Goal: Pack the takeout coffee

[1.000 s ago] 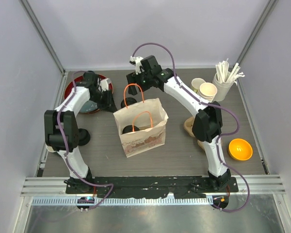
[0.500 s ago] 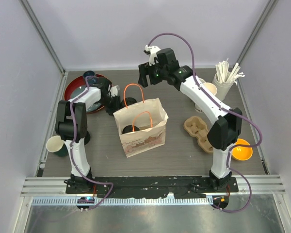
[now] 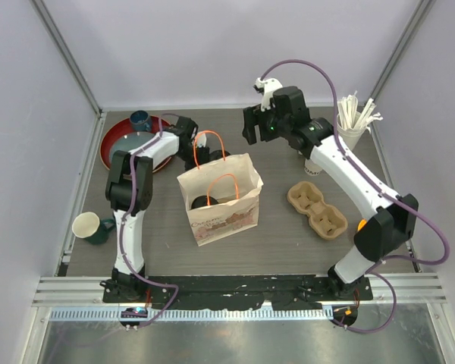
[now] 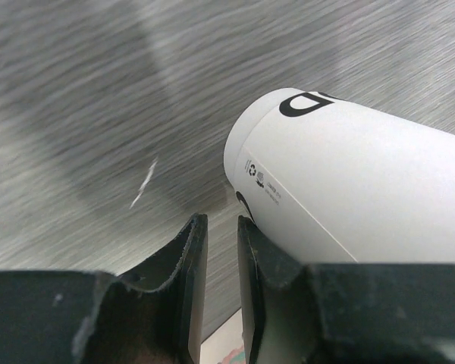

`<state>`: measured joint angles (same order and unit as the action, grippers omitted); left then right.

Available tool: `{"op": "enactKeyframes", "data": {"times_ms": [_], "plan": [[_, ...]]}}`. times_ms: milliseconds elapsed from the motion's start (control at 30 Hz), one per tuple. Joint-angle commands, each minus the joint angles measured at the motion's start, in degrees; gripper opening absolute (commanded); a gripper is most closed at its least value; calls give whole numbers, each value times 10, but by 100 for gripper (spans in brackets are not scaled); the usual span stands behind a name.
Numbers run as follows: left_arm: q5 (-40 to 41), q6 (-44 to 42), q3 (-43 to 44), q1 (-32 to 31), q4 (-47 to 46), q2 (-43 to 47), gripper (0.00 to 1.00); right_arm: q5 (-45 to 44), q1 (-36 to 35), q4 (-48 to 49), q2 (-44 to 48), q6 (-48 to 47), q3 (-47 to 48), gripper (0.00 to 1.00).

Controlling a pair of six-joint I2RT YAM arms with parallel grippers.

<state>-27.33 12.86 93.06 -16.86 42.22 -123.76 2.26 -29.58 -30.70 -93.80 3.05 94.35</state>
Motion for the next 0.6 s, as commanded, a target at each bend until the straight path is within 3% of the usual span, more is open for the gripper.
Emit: {"op": "enactKeyframes", "data": {"times_ms": [0,567], "plan": [[-14,-22,48,-27,-6,-23,26,-20,15,44,73,-9,-49,81],[-22,-54,195,-119,49,-115,25,-59,64,55,194,-4,-196,81]]}}
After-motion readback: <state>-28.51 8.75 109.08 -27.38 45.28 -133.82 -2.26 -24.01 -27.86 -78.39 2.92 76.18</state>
